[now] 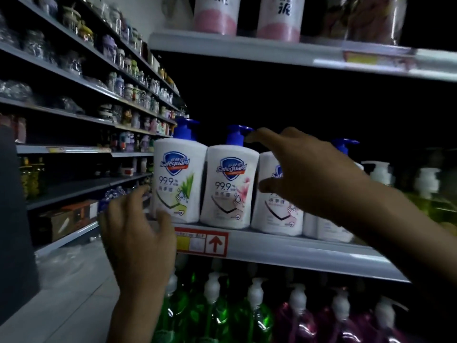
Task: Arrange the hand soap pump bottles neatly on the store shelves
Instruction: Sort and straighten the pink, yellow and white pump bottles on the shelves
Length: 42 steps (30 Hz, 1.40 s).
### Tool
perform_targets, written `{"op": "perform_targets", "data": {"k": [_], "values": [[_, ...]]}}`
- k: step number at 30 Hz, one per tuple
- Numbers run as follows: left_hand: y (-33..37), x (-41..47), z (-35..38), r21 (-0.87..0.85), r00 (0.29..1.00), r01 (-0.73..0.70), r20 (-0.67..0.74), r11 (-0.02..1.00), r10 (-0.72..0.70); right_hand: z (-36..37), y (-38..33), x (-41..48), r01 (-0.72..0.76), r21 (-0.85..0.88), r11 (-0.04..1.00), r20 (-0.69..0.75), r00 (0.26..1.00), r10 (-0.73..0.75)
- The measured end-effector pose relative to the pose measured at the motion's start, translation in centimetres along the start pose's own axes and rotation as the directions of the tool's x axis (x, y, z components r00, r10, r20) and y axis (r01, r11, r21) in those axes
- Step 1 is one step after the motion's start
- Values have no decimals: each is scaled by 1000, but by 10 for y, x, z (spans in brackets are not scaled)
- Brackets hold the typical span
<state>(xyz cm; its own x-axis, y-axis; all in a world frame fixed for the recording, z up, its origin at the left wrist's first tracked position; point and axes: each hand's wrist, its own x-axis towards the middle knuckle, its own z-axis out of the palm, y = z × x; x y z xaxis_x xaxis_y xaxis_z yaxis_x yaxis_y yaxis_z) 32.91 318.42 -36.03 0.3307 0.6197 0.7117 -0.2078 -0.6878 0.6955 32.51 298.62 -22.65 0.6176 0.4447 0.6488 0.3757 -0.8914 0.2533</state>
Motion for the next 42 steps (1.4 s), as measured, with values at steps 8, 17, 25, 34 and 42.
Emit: {"op": "perform_targets", "data": {"k": [8,17,25,34,42], "values": [[44,-48,41,211,917,-330,304,920,259,18,41,6,-81,-192,978,118,988,105],[45,-50,45,202,923,-317,293,927,251,28,45,4,-19,-187,982,64,997,31],[62,-70,59,85,897,-398,246,913,368,-1,98,-46,-176,-223,959,129,970,208],[75,-91,78,9,855,-428,330,904,401,30,122,-43,-143,-146,979,60,986,153],[98,-102,83,-76,856,-456,234,887,460,14,153,-60,-137,55,989,-80,987,141]]}}
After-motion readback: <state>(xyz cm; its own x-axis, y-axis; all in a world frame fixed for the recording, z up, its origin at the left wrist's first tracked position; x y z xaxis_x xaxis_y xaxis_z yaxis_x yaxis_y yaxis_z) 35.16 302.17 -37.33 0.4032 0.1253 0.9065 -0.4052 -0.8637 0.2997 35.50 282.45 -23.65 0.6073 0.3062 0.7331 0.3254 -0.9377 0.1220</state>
